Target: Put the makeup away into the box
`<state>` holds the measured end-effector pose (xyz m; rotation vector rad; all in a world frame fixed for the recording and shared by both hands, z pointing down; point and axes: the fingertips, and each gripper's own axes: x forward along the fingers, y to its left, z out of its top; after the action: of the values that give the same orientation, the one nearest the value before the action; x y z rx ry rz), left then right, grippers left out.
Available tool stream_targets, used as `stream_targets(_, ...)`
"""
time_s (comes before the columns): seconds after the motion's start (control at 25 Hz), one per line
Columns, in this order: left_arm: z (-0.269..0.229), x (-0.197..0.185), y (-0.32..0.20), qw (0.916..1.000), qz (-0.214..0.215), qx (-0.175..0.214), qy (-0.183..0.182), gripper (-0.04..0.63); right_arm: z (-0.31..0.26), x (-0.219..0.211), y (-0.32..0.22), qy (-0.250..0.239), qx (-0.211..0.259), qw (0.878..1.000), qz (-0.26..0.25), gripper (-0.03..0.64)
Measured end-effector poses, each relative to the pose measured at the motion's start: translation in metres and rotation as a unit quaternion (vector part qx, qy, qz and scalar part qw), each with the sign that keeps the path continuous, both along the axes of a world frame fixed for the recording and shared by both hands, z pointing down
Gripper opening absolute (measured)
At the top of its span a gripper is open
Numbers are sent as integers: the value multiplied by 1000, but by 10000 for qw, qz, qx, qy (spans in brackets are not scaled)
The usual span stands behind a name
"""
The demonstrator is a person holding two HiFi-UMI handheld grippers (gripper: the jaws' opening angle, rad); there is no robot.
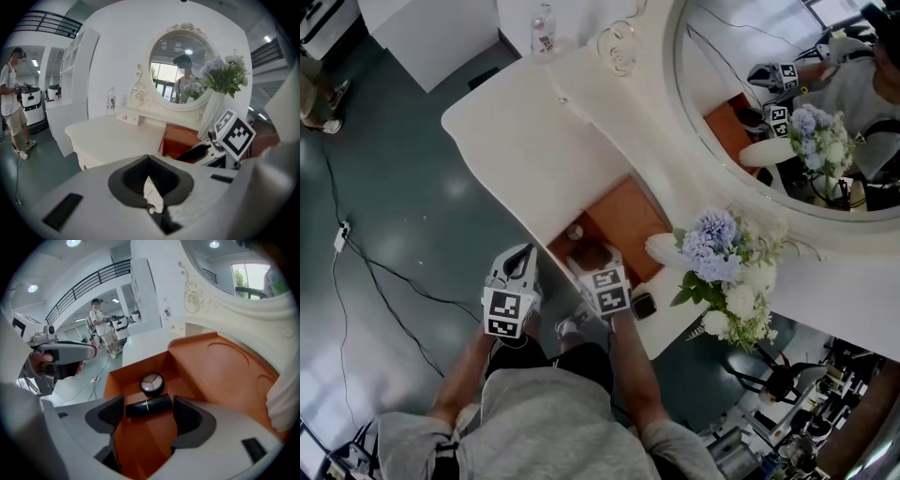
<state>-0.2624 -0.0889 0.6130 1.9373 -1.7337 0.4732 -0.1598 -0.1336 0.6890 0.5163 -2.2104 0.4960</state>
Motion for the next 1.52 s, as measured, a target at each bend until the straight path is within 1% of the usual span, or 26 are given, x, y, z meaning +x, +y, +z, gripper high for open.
stream_targets(0.24, -1, -10, -4, 9999, 133, 17, 23, 1, 1, 2, -1, 62, 52, 9998, 189, 327)
stream_targets(0.4, -3, -11, -10, 9994, 338, 25, 13, 2, -4, 3, -2, 56, 129, 9991, 406, 326)
stream_targets(0.56, -7, -3, -21, 9978, 647, 112, -76, 2, -24, 5, -7, -130, 283, 9969, 720, 325)
stream_targets(0.68, -17, 7, -31, 9965, 796, 240, -113, 1, -43, 13, -12, -340, 529, 9938, 916, 325)
stream_targets(0.84, -32, 25, -38, 9946, 936, 422, -153, 0, -68, 25, -12, -659, 877, 9884, 1055, 325)
stream_targets(0.88, -35, 30, -38, 9942, 959, 456, -169, 1, -74, 29, -11, -727, 971, 9866, 1093, 316)
stream_targets(0.96, -41, 41, -37, 9937, 981, 516, -191, 0, -87, 40, -11, -817, 1202, 9822, 1187, 227)
stream_targets(1.08, -52, 55, -34, 9930, 975, 638, -209, 0, -105, 56, -8, -932, 1483, 9757, 1314, 169)
stream_targets(1.16, -58, 67, -31, 9919, 1050, 684, -225, 1, -116, 67, -5, -1012, 1634, 9712, 1409, 128)
stream_targets(1.36, -78, 98, -21, 9884, 1245, 808, -328, 0, -143, 102, 8, -1080, 2008, 9602, 1610, 55)
stream_targets(1.52, -93, 123, -14, 9848, 1403, 962, -355, 1, -159, 132, 22, -1149, 2194, 9512, 1841, 33)
